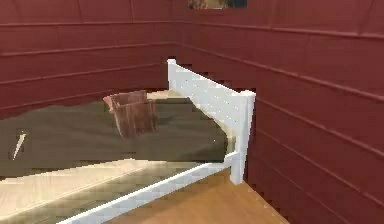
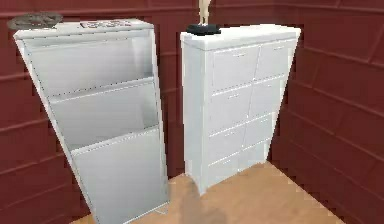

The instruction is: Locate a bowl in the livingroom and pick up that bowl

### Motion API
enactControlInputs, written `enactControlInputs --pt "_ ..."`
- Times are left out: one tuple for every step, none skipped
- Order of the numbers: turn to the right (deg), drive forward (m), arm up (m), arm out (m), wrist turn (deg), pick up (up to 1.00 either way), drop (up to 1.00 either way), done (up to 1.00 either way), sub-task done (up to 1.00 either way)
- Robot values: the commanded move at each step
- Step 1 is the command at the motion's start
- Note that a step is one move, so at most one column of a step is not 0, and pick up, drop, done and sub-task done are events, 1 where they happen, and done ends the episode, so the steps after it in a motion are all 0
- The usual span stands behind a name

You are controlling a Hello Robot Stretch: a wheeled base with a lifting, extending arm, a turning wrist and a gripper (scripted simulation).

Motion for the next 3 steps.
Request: enactControlInputs --pt "-45.0 0.0 0.0 0.0 0.0 0.0 0.0 0.0 0.0" --pt "-45.0 0.0 0.0 0.0 0.0 0.0 0.0 0.0 0.0" --pt "-3.0 0.0 0.0 0.0 0.0 0.0 0.0 0.0 0.0"
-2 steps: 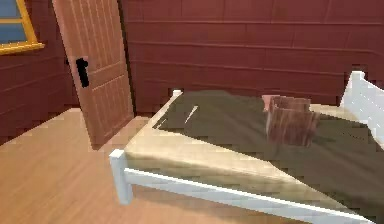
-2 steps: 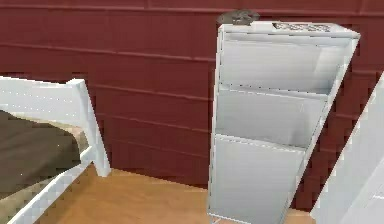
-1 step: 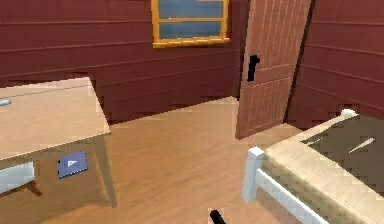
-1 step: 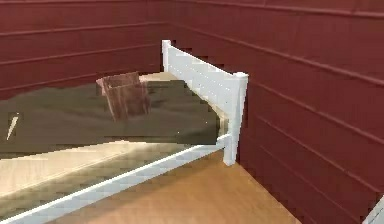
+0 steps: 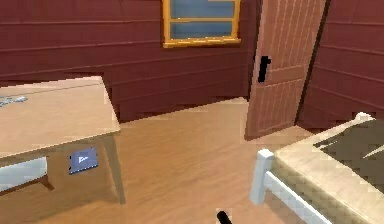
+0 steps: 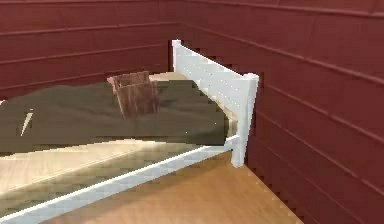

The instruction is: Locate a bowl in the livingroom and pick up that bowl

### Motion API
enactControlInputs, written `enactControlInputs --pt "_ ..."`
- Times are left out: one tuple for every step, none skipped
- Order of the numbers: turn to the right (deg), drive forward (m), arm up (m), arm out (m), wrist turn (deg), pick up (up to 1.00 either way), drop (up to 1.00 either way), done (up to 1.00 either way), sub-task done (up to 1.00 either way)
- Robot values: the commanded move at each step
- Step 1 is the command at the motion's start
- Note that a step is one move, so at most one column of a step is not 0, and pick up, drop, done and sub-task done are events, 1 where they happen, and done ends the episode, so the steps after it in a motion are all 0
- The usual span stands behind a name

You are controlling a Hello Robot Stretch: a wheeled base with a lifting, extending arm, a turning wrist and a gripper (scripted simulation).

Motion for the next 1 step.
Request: enactControlInputs --pt "0.0 1.0 0.0 0.0 0.0 0.0 0.0 0.0 0.0"
